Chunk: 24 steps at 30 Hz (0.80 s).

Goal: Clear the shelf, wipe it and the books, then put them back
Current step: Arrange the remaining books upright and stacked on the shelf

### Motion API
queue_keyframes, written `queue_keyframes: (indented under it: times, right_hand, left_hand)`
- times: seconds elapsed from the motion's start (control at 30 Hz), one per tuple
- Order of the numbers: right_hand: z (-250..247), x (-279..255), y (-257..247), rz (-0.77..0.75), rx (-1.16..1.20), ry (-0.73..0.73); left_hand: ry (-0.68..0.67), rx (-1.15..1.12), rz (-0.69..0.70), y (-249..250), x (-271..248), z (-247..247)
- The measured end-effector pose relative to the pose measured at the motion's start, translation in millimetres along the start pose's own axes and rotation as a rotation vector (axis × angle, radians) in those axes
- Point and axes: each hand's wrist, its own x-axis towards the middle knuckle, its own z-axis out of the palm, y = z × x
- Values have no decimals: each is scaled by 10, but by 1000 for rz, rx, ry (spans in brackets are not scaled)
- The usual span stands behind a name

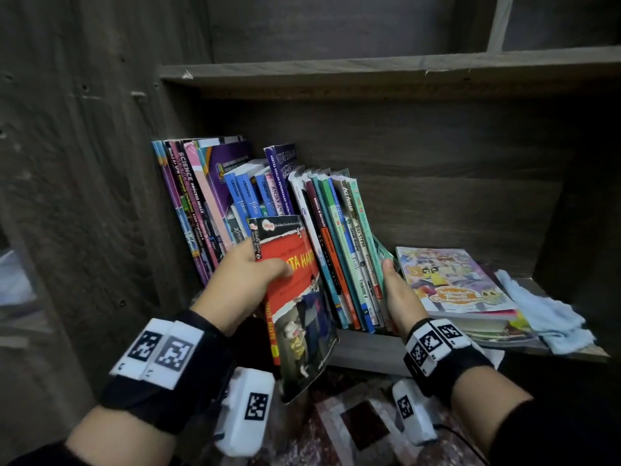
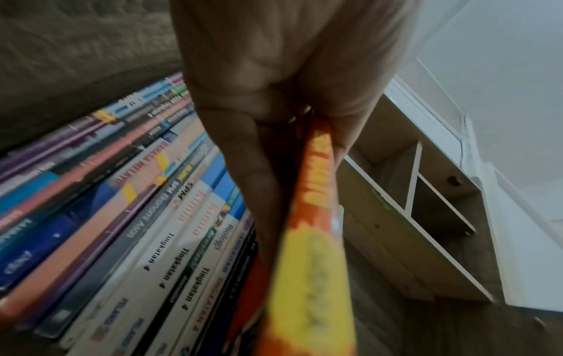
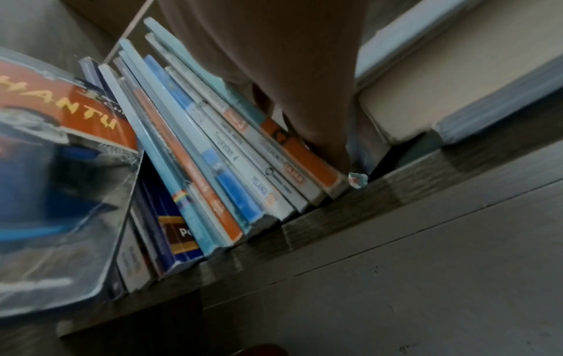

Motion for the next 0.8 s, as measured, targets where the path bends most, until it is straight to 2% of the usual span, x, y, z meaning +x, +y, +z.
queue_keyframes:
  times: [0.1, 0.3, 0.37, 0.43, 0.53, 0.6, 0.67, 0.8]
  right_hand:
    - [-43, -77, -52, -69, -99, 7]
    - [-112, -210, -152, -128, -77, -51]
    - [-129, -270, -177, -200, -30, 1]
    - [-174, -300, -173, -287, -25, -5]
    - [-217, -381, -172, -275, 14, -212]
    - [-243, -427, -169, -214, 145, -315]
    - [-323, -429, -177, -225, 280, -288]
    - [-751, -301, -250, -294, 430, -85]
  left_hand:
    - [-59, -39, 7, -10, -68, -202]
    - [-84, -152, 54, -9, -203, -409]
    - [-98, -222, 85, 13, -228, -426]
    - [-106, -284, 94, 28, -236, -396]
    - [-123, -335, 74, 34, -233, -234]
    - [-105, -360, 60, 19, -206, -61]
    - [-80, -381, 43, 19, -169, 137]
    - [-136, -337, 40, 94, -94, 340]
